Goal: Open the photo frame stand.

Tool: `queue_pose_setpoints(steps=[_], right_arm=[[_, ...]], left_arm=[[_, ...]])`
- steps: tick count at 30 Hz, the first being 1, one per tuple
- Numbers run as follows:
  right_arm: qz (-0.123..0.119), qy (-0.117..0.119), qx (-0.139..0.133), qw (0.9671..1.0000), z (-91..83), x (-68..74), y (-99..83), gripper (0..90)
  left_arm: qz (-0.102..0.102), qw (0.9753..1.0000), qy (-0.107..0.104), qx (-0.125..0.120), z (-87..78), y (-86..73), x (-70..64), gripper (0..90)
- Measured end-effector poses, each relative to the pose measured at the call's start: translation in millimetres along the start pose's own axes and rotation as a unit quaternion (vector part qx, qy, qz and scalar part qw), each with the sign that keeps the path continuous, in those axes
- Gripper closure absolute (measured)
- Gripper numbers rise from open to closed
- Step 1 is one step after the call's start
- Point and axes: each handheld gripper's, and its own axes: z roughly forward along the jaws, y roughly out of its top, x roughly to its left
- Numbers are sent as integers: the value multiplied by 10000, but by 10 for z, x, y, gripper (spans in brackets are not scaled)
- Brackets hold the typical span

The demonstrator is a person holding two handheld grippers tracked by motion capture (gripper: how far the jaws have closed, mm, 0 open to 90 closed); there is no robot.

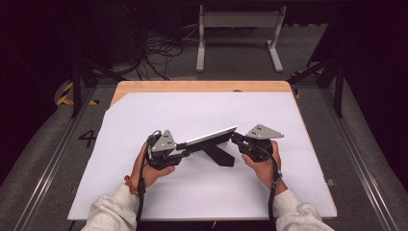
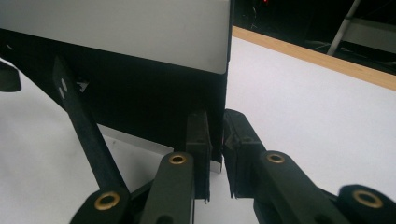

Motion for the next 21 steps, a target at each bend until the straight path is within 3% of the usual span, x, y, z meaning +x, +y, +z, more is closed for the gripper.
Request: queue_pose_setpoints(steps=[10, 21], right_arm=[[-94, -8, 77, 9999, 28, 33, 14, 782], [-186, 17, 19, 9998, -114, 44, 18, 896]], left_arm=[[50, 10000, -15, -66, -46, -19, -46, 700], [151, 9997, 48, -195, -152, -13, -82, 708]])
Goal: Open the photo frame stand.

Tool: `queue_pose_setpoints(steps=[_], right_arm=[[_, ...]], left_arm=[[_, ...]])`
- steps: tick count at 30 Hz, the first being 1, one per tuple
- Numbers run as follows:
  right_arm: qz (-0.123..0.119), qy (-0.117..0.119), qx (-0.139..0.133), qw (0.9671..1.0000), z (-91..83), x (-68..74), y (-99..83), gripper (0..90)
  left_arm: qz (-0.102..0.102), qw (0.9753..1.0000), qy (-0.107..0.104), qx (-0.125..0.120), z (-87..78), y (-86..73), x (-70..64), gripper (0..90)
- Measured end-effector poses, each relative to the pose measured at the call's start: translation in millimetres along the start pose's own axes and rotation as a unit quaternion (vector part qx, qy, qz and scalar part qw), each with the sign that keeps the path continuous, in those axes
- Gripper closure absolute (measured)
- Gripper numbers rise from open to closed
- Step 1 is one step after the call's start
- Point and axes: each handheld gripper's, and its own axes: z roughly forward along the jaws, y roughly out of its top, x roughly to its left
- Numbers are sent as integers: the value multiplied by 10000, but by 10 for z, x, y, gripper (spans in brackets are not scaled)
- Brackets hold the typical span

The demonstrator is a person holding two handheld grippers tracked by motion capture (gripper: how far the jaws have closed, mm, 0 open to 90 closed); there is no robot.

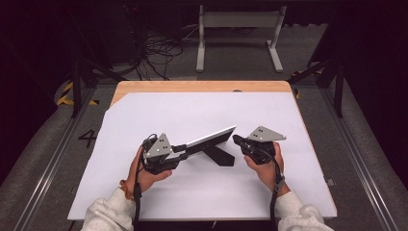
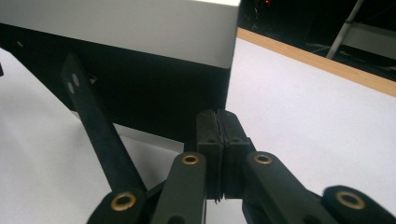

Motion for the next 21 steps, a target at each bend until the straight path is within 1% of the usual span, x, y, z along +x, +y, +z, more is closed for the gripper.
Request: queue_pose_setpoints(steps=[3, 10, 15, 17, 19, 21], right_arm=[[-59, 22, -34, 10000, 4, 25, 22, 899], [-57, 10, -84, 9999, 35, 43, 57, 900], [-104, 80, -139, 9998, 49, 94, 103, 900], [-142, 86, -143, 9998, 58, 108, 112, 900], [-130, 119, -148, 9997, 70, 111, 113, 900], [-105, 147, -174, 9997, 85, 106, 115, 900]], left_arm=[[35, 10000, 42, 11, 0, 4, -5, 723], [42, 10000, 9, 23, -10, 5, -6, 749], [39, 10000, -20, 18, -10, 7, -23, 753], [78, 10000, -42, 24, -5, 13, -44, 759], [104, 9999, -82, 26, 7, 22, -71, 760], [177, 9998, -103, 78, 24, 33, -98, 760]])
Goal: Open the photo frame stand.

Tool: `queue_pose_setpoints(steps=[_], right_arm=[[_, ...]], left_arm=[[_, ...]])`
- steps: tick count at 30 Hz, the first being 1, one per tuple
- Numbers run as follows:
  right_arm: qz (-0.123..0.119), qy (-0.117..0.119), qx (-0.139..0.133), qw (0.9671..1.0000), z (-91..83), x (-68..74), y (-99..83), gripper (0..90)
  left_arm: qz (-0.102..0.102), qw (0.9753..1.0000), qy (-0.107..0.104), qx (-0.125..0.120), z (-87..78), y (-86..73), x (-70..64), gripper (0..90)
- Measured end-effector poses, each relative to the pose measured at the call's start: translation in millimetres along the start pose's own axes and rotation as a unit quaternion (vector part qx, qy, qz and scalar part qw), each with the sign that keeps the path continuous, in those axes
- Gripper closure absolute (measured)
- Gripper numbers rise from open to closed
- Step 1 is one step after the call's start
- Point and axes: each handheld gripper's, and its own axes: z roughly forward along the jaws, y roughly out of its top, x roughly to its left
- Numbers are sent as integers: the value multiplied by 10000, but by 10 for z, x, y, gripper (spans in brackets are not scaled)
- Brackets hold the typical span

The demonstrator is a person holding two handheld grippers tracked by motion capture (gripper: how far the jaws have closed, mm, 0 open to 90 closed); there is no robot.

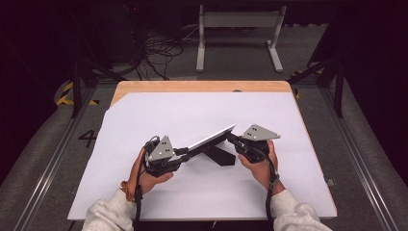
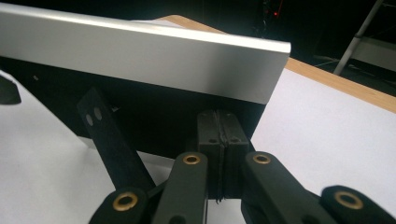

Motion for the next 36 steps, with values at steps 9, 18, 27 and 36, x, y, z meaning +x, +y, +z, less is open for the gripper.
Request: queue_pose_setpoints(steps=[9, 18, 27, 36], right_arm=[[-45, 68, 51, 10000, 70, 48, 10, 892], [-31, 70, 70, 9999, 120, 33, 34, 894], [13, 62, 108, 9999, 191, 15, 56, 898], [-40, 61, 102, 9999, 154, 42, 32, 879]], left_arm=[[147, 9998, -61, 73, 58, 34, -82, 772], [189, 9997, -116, 99, 106, 49, -119, 774], [234, 9996, -133, 41, 183, 92, -181, 733], [159, 9995, -266, -30, 156, 59, -178, 676]])
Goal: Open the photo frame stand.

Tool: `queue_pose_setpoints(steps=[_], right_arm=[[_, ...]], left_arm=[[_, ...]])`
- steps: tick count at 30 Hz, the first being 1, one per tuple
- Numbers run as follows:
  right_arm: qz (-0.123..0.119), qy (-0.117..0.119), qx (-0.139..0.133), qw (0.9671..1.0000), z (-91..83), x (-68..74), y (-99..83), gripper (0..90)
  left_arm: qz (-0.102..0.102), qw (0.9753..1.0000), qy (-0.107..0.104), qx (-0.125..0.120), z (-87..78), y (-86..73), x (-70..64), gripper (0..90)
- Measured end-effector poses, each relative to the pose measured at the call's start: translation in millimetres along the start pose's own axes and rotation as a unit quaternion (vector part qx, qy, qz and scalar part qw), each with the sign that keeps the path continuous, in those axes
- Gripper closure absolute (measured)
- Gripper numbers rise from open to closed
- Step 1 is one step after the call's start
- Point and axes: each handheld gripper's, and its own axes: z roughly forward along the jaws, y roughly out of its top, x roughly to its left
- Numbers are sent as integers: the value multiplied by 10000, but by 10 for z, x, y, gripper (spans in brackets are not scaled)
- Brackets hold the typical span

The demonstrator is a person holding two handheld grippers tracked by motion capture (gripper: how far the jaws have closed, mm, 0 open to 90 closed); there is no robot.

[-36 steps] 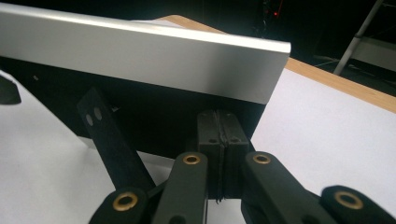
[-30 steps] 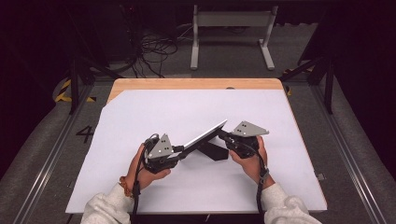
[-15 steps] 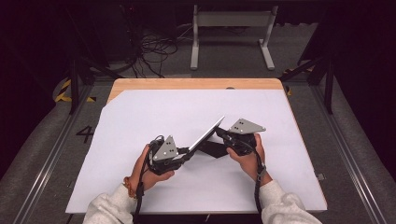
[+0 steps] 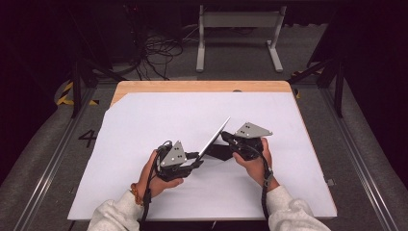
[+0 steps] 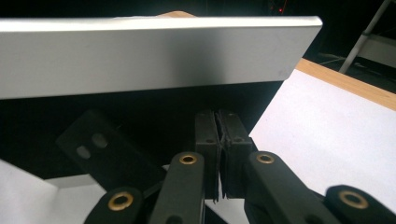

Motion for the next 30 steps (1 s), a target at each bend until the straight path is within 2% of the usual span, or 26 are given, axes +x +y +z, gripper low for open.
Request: queue_pose_setpoints(steps=[5, 11, 13, 16, 22, 28, 30], right_arm=[[-19, 31, 13, 10000, -49, 6, -70, 875], [59, -47, 25, 10000, -125, -59, -127, 874], [105, -49, 9, 9999, -139, -79, -132, 880], [126, -55, 39, 9999, -126, -82, -150, 887], [65, -21, 56, 10000, -55, -26, -130, 887], [3, -20, -27, 10000, -9, 2, -48, 890], [-2, 14, -50, 10000, 5, 11, -27, 890]], left_arm=[[-28, 10000, -62, -43, -145, -58, 46, 663], [-58, 10000, -51, -23, -285, -168, 84, 754], [-106, 9999, 9, 4, -295, -182, 104, 791], [-248, 9996, 128, 16, -259, -194, 148, 849], [-206, 9996, 57, 187, -116, -189, 137, 841], [-232, 9996, -29, 165, -33, -173, 113, 832], [-213, 9996, 10, 176, -18, -163, 99, 849]])
